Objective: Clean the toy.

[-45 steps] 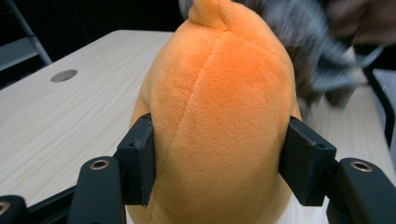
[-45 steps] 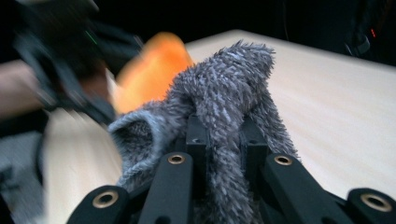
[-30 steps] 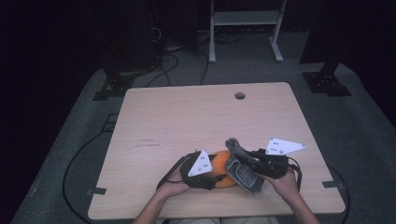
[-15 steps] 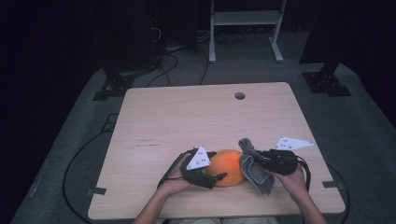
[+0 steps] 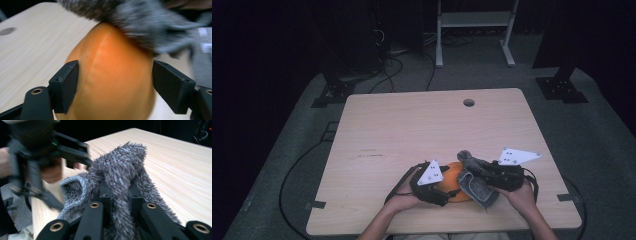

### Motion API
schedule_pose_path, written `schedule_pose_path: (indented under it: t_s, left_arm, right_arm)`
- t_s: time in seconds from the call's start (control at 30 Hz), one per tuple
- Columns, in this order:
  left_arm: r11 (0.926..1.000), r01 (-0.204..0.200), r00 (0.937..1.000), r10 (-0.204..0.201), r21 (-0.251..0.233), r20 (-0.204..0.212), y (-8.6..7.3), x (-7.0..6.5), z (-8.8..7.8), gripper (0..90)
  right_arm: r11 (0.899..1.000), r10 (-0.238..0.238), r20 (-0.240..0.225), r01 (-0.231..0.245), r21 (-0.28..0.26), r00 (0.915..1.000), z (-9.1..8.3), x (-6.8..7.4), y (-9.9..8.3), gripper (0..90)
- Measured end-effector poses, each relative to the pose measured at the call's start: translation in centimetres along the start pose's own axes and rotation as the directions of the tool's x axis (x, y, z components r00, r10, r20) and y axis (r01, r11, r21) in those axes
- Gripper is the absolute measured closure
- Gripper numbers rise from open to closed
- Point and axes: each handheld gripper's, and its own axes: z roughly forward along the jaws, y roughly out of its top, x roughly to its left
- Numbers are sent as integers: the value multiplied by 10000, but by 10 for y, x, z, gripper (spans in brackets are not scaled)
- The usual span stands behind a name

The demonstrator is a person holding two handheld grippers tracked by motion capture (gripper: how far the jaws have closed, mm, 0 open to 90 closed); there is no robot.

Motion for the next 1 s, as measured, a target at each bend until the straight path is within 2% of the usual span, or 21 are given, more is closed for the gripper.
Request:
schedule_pose_path:
  t_s: [0.03,0.07,0.13,0.17,0.23,0.33,0.37,0.43,0.47,0.57,0.63,0.73,0.8,0.87,0.93,1.0]
  left_arm:
    - [9998,17,9998,-12,-219,204,0,2,-3,237]
    - [9995,7,9999,-3,-302,132,1,4,-5,227]
    - [9998,169,9993,-171,-84,-327,-1,10,-5,165]
    - [9993,380,9985,-378,39,-399,-4,14,-3,128]
    - [9944,1049,9944,-1048,84,-148,-10,19,1,92]
    - [9927,1169,9925,-1179,289,333,-14,18,11,80]
    - [9936,1065,9937,-1076,373,298,-15,16,13,84]
    - [9970,742,9971,-745,205,179,-13,12,13,174]
    - [9976,656,9978,-657,222,23,-11,11,13,212]
    - [9991,374,9987,-367,187,-351,-6,4,13,270]
    - [9998,157,9973,-147,133,-721,-3,1,12,295]
    - [9998,-24,9927,2,-180,-1207,2,-1,9,322]
    - [9999,-115,9917,112,-17,-1280,3,0,6,323]
    - [10000,-29,9920,37,65,-1259,0,2,5,325]
    - [9999,-51,9922,66,128,-1244,-3,3,5,326]
    - [9999,-70,9928,88,154,-1193,-4,3,4,326]
  right_arm:
    - [10000,77,18,-77,-10,10000,-3,-3,-3,778]
    - [9998,196,-126,-196,1,9997,-5,-5,-5,778]
    - [9998,218,-78,-218,42,9997,-10,-8,-8,778]
    - [9997,219,-106,-218,75,9997,-13,-9,-10,777]
    - [9995,307,-355,-304,88,9989,-17,-13,-13,777]
    - [9988,481,-475,-476,123,9977,-19,-19,-16,775]
    - [9987,490,-408,-484,139,9980,-20,-21,-17,775]
    - [9976,670,-126,-668,186,9977,-21,-25,-19,775]
    - [9966,780,48,-781,246,9969,-22,-24,-18,775]
    - [9978,576,380,-588,313,9976,-21,-14,-10,779]
    - [9993,359,260,-360,58,9990,-18,-4,-2,780]
    - [9993,182,-477,-197,-319,9987,-11,7,9,780]
    - [9994,-145,-285,136,-306,9995,-5,13,13,780]
    - [9992,85,-236,-94,-394,9997,0,7,10,780]
    - [9960,688,-352,-707,-552,9970,3,-5,1,780]
    - [9916,1089,-261,-1104,-673,9937,1,-13,-6,781]
